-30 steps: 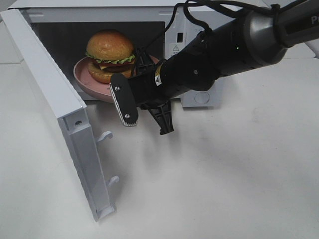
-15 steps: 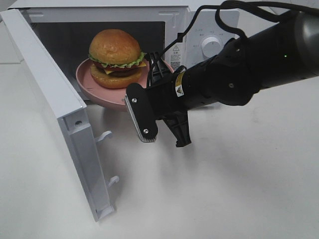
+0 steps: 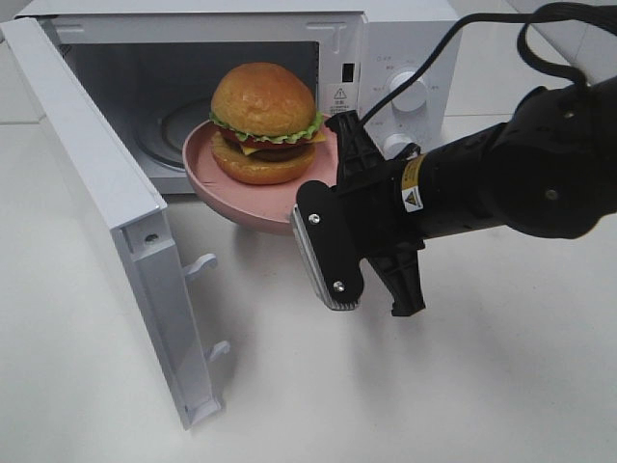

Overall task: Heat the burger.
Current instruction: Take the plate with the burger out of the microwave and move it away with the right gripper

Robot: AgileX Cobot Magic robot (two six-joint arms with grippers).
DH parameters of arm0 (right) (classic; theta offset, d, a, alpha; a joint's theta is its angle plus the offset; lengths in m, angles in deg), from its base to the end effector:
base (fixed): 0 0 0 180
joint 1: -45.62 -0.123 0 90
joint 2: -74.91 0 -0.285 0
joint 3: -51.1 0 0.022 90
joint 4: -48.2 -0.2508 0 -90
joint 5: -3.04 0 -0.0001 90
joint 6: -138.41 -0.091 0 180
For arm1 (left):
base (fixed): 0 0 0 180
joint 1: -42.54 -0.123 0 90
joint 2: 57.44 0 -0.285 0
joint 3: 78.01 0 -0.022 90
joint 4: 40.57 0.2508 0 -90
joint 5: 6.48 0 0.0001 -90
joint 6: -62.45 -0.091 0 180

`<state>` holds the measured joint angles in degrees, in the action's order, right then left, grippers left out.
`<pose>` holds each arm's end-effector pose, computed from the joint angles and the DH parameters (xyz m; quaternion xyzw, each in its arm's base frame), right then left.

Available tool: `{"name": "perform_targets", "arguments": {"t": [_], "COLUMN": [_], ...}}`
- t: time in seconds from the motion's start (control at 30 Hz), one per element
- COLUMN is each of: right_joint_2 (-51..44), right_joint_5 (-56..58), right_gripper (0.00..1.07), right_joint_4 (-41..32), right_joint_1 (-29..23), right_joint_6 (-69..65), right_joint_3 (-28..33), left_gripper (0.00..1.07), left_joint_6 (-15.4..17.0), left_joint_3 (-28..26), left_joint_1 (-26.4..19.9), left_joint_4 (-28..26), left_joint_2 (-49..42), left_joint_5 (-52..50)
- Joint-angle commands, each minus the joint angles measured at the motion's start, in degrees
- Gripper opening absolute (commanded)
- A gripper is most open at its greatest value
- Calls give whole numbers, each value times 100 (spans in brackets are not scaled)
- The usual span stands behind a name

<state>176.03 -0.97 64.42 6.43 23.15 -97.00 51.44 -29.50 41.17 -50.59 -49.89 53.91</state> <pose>0.2499 0.2060 0.1901 -0.7847 0.4472 -0.1446 0.4042 -0.0057 -0.0139 0.2791 0.0744 0.8436 -0.0302 0.5309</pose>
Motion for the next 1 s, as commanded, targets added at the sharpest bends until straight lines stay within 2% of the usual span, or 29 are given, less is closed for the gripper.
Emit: {"name": "perform_targets", "arguments": {"t": [0.03,0.43,0.57,1.0], "right_joint_2": [-327,-1358,-1896,-3472], "right_joint_5": [-441,-350,74,1335], "right_gripper": [0,0,0,0], "right_joint_4": [23,23,304,464], "right_joint_1": [34,29,29,29], "right_joint_6": [6,29,29,6], "right_joint_3": [109,1060,1364,1942], "left_gripper": [100,100,100,100], "left_joint_6": [-6,-6,-6,-6], "left_joint_3": [6,6,6,6], "left_joint_1": [-6,-6,-6,-6], "left_joint_4": [-34,-34,-34,-34], "left_joint_2": [-126,-126,-126,-126], "left_joint_5": [-52,-52,-52,-52]}}
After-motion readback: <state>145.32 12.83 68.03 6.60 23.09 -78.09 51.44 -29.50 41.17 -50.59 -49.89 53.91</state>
